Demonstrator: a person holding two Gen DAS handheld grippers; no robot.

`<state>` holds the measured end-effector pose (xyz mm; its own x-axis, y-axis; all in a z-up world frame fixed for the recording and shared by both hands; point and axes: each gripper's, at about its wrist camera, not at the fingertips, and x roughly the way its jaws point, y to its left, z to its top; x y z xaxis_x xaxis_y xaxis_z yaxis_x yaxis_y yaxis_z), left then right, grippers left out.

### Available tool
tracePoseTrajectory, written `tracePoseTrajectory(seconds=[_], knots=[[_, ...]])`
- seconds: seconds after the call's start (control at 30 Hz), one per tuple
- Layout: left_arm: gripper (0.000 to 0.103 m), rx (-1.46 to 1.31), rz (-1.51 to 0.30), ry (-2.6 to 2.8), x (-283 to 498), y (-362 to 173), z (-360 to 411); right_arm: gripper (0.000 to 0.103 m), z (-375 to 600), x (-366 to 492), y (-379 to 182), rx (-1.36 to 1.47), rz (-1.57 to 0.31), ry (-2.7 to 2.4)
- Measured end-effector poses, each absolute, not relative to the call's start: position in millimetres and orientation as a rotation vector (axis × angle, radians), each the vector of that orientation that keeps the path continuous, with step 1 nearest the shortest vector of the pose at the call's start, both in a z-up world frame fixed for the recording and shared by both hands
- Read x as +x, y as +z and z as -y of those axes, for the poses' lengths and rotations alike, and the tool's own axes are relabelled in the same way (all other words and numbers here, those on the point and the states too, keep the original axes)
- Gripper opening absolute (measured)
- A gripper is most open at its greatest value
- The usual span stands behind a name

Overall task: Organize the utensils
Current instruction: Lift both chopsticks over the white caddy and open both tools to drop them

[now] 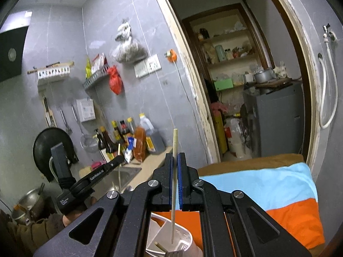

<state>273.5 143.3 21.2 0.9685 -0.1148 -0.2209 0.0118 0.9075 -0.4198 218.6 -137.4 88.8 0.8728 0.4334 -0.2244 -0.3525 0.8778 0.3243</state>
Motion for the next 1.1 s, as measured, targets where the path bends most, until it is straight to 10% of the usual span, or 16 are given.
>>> tracePoseTrajectory(seconds=[0.5, 0.63, 0.83, 1.1], knots=[[0.010, -0.323, -0.308, -0.082, 253, 18, -133, 0.011, 120, 227, 52, 0.254, -0.426, 0.438], [0.055, -0.344, -0.320, -0.100, 245, 23, -132, 0.036, 129, 222, 48, 0.296, -0.418, 0.440], [0.071, -0.346, -0.336, -0.103, 232, 31, -122, 0.038, 149, 210, 55, 0.318, -0.382, 0.402], [0.102, -0.296, -0.305, -0.090, 204, 48, -88, 0.075, 193, 179, 75, 0.286, -0.306, 0.280]])
